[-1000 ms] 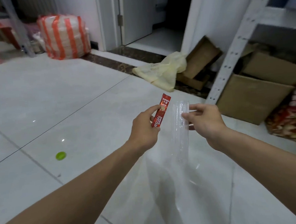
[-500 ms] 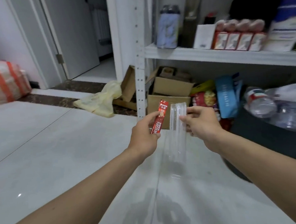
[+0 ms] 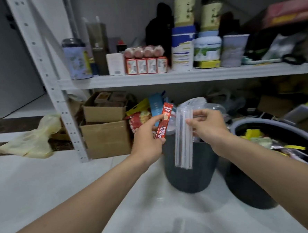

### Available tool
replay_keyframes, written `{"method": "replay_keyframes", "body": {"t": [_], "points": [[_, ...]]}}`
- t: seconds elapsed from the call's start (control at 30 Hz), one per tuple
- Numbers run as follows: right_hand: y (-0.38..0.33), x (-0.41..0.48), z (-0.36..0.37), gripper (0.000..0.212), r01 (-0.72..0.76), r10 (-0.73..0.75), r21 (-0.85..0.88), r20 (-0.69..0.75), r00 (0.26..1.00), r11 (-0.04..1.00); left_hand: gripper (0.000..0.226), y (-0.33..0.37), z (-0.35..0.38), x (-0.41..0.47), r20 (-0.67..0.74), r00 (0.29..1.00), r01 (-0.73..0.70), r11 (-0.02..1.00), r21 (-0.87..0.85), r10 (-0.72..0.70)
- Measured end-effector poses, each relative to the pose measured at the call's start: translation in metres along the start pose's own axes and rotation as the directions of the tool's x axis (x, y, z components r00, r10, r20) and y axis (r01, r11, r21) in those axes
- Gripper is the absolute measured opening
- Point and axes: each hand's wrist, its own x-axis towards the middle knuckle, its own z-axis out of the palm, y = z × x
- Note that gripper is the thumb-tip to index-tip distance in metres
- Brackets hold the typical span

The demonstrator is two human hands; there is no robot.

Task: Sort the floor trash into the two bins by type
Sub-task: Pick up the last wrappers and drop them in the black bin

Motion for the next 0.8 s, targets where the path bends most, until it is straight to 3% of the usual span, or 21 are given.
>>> {"method": "replay_keyframes", "body": {"t": [0.4, 0.8], "points": [[0.036, 0.027, -0.169, 0.006, -0.062, 0.044, -0.067, -0.238, 0.970, 0.996, 0.065, 0.045, 0.147, 0.005, 0.187, 0.978, -0.086, 0.994, -0.060, 0.096], [0.060, 0.072, -0.256, 0.025, -0.102, 0.049, -0.125, -0.367, 0.929, 0.987, 0.063, 0.039, 0.233, 0.021, 0.284, 0.956, -0.047, 0.992, -0.113, 0.078]]}}
